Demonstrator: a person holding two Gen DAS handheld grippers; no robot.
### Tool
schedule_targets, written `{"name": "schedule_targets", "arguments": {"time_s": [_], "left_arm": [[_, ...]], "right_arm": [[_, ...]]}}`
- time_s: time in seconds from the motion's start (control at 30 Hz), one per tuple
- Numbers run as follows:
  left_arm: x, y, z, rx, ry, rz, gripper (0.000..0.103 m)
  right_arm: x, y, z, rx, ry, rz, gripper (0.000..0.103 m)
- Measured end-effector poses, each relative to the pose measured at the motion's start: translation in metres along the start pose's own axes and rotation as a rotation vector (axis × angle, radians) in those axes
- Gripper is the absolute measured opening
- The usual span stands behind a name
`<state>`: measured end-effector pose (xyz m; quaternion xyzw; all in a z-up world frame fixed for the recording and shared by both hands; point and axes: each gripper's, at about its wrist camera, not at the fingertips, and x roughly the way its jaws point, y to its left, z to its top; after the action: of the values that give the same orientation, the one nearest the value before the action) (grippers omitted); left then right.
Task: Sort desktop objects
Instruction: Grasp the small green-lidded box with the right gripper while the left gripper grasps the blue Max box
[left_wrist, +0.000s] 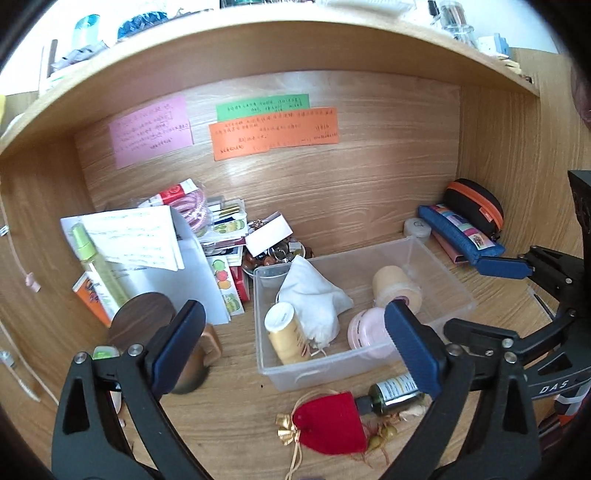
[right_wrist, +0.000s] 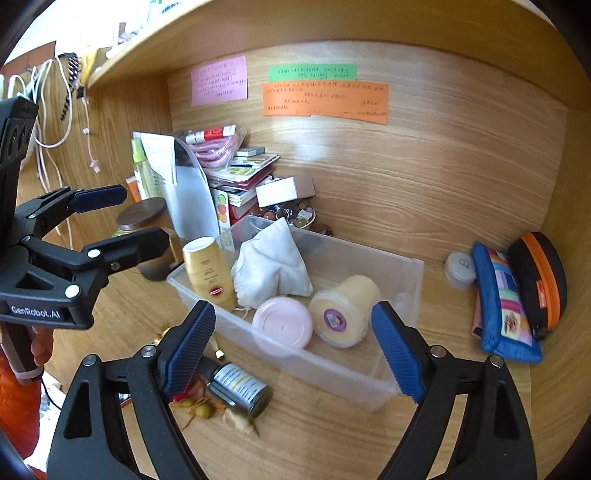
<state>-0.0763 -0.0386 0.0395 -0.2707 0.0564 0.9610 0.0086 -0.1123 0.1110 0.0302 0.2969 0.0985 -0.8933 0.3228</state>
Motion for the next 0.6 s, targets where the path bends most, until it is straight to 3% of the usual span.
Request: {"name": "schedule_targets", "arguments": {"time_s": [0.37, 0.6], "left_arm": [[-0.025, 0.007, -0.045, -0.038, 0.044, 0.056, 0.100], [-0.025, 0.012, -0.093, -0.099, 0.140, 0.066, 0.100]], "right_arm": [[-0.042, 0.008, -0.041, 0.032, -0.045, -0.023, 0.087], [-0.047, 0.012, -0.074, 0.097, -0.048, -0.045, 0.087]]}}
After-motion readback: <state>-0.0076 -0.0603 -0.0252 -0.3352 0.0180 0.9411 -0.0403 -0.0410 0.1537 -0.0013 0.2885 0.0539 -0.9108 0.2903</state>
